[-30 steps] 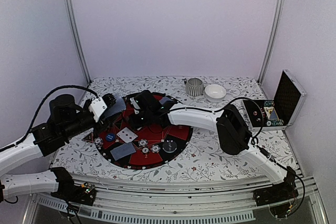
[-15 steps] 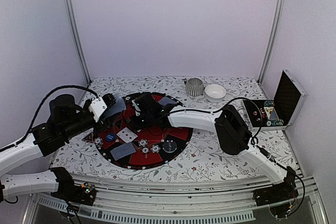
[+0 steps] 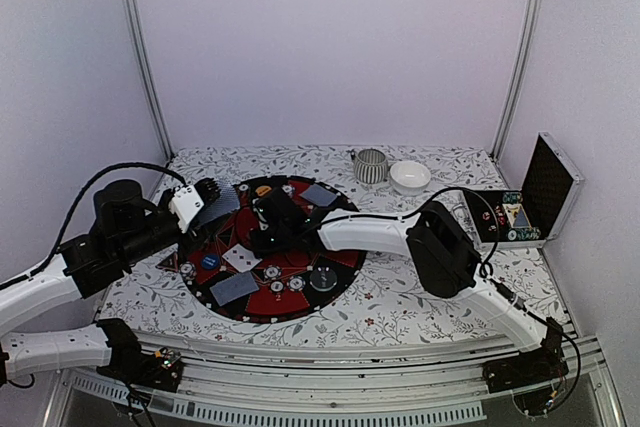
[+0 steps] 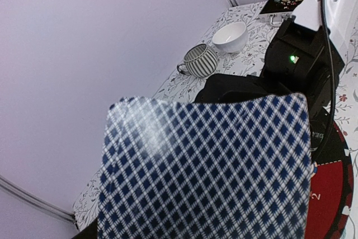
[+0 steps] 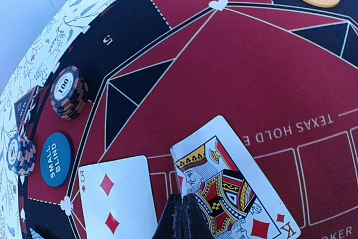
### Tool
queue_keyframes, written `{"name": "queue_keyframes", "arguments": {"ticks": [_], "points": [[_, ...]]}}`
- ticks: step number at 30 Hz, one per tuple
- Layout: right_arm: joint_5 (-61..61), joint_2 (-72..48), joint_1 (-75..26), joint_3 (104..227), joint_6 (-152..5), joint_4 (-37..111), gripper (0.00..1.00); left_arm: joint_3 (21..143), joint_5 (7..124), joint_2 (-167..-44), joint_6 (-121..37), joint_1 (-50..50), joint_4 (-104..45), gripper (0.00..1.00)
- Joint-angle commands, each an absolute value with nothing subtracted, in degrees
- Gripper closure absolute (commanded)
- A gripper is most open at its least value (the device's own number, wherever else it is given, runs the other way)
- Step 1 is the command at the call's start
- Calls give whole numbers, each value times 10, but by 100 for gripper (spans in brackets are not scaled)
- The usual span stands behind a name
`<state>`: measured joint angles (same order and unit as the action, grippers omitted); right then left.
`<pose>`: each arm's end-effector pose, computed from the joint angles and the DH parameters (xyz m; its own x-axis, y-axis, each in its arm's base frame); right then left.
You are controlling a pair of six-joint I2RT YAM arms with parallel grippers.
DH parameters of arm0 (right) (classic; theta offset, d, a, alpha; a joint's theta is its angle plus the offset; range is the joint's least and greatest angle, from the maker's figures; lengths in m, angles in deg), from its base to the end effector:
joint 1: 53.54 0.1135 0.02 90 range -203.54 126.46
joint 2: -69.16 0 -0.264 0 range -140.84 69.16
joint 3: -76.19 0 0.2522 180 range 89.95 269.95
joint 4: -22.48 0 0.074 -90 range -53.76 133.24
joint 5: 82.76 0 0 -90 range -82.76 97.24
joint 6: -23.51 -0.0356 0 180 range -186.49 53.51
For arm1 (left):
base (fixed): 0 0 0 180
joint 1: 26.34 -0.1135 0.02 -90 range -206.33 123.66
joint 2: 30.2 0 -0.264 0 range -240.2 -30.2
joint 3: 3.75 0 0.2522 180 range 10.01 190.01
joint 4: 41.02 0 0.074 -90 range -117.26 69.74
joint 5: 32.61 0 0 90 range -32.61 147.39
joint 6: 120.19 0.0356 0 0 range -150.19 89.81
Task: Distribute texas hold em gaming equipment
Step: Flop the poker card in the community card area.
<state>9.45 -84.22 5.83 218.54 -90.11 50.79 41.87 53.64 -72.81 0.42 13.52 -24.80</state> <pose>0.3009 0.5055 0.1141 -0.6343 -0.2855 -0.7184 -0.6445 0.7085 0.2875 0.1429 -0.1163 0.2804 0.1498 0.5369 -0.8303 0.5977 0.6198 0.5086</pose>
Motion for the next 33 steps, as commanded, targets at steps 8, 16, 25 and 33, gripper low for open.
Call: {"name": "queue_keyframes", "arguments": {"ticks": [8, 16, 25, 33], "points": [[111, -781, 63, 2118, -985, 460, 99, 423, 533, -716, 2, 138, -255, 47], [86, -805, 59, 2128, -1032, 439, 99, 423, 533, -716, 2, 138, -255, 47], [73, -825, 54, 2135, -1067, 426, 99, 422, 532, -715, 3, 138, -255, 47], [76, -808, 52, 2116, -1069, 407, 66, 422, 533, -716, 2, 138, -255, 46]]}}
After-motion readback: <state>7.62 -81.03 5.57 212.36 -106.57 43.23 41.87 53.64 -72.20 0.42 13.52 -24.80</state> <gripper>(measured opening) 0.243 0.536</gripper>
